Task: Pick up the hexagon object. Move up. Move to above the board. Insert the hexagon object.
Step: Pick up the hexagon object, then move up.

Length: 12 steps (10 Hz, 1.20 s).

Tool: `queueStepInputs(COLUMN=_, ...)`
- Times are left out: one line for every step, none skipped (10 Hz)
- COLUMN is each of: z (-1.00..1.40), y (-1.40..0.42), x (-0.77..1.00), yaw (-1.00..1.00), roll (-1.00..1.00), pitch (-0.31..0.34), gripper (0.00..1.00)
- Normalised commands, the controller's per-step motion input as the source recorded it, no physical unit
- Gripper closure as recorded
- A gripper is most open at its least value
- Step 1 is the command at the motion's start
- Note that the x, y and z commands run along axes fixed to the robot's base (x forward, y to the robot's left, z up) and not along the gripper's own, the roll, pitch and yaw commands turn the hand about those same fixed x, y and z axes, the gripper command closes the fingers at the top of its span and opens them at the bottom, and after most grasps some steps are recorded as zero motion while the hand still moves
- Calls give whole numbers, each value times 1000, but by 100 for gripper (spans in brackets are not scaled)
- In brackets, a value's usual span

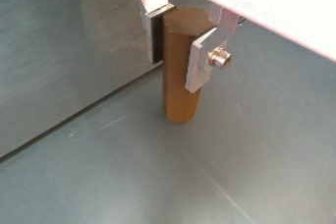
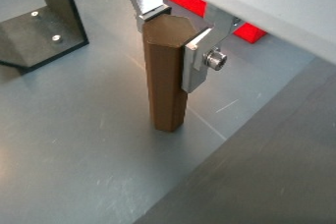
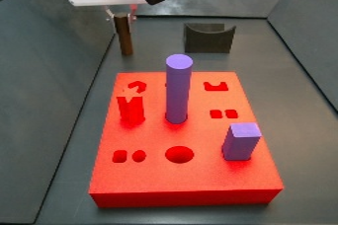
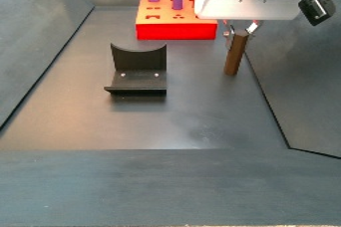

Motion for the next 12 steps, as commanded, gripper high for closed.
queueStepInputs(z=0, y=0, x=0, yaw=0, roll=0, pitch=0, gripper=100)
queueStepInputs(z=0, y=0, x=0, yaw=0, roll=0, pitch=0, gripper=100)
queueStepInputs(z=0, y=0, x=0, yaw=0, roll=0, pitch=0, gripper=100)
queueStepInputs(z=0, y=0, x=0, yaw=0, roll=0, pitch=0, gripper=100)
queueStepInputs(z=0, y=0, x=0, yaw=0, roll=0, pitch=0, gripper=100)
queueStepInputs(z=0, y=0, x=0, yaw=0, roll=0, pitch=0, gripper=100)
queueStepInputs(z=0, y=0, x=0, yaw=0, roll=0, pitch=0, gripper=100)
queueStepInputs(z=0, y=0, x=0, yaw=0, roll=0, pitch=0, gripper=100)
queueStepInputs(z=833, y=0, x=0, yaw=0, roll=0, pitch=0, gripper=100)
queueStepInputs(z=804, y=-16, x=3, yaw=37, roll=-6, pitch=13, gripper=100)
queueStepInputs(z=720, y=-14, x=1, yaw=37, roll=-6, pitch=45, gripper=100)
queueStepInputs(z=612, y=-13, x=4, yaw=33, roll=-7, pitch=66, gripper=100)
